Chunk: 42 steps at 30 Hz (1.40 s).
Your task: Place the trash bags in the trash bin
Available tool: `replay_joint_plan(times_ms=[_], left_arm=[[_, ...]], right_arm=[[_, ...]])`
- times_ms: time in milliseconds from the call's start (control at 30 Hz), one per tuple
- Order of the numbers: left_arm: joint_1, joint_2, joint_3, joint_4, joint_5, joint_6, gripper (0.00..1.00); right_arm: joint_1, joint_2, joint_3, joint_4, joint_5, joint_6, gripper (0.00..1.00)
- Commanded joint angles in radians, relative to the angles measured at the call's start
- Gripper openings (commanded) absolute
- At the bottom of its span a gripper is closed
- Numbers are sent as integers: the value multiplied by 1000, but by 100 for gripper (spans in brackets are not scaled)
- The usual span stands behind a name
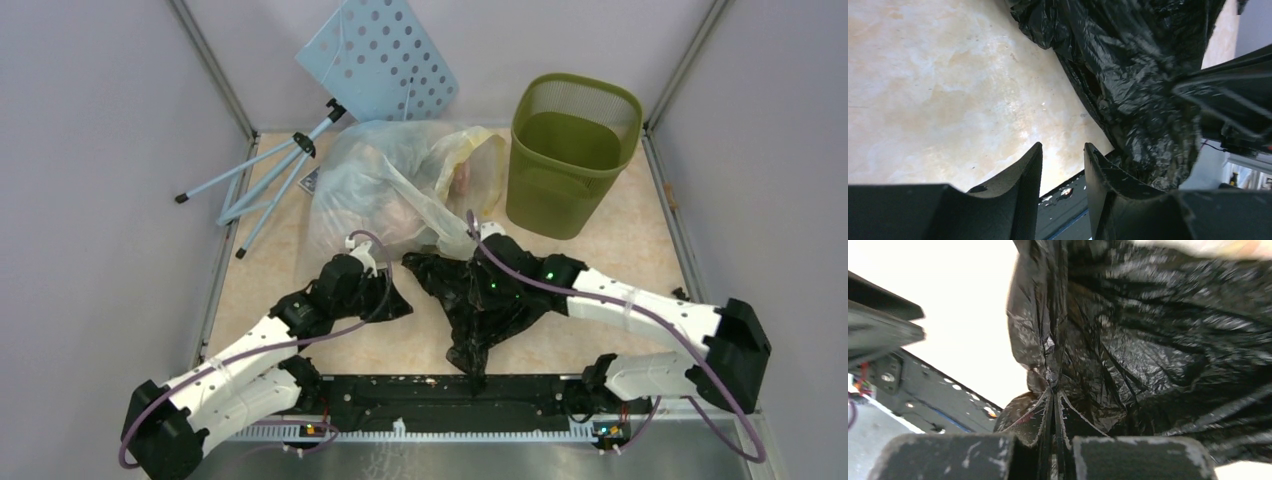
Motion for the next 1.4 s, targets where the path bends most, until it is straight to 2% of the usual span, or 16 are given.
replay_joint_plan(times_ms=[0,300,400,567,867,1033,1233,1367], left_arm=[[4,-30,-51,132,92,-49,42],[2,-40,-187,354,204,-138,43],[0,-43,-205,393,187,-148,47],[-21,-11,-239,496,154,-166,48],[-133,124,-238,702,44,-128,48],[-202,179,-220,797,-27,-116,62],[-210,308,-220,982,-20,-115,66],[-224,410,-199,1107,-3,-115,87]], right_arm=[[6,-123,171,-156,161,-29,0],[-94,-231,248,-264,178,-46,0],[-119,-255,273,-280,185,-47,0],[-143,-264,318,-298,201,-66,0],[-151,-276,428,-334,230,-85,0],[-154,-275,491,-360,251,-99,0],[-154,-279,535,-385,277,-106,0],[-154,-284,547,-396,281,-109,0]])
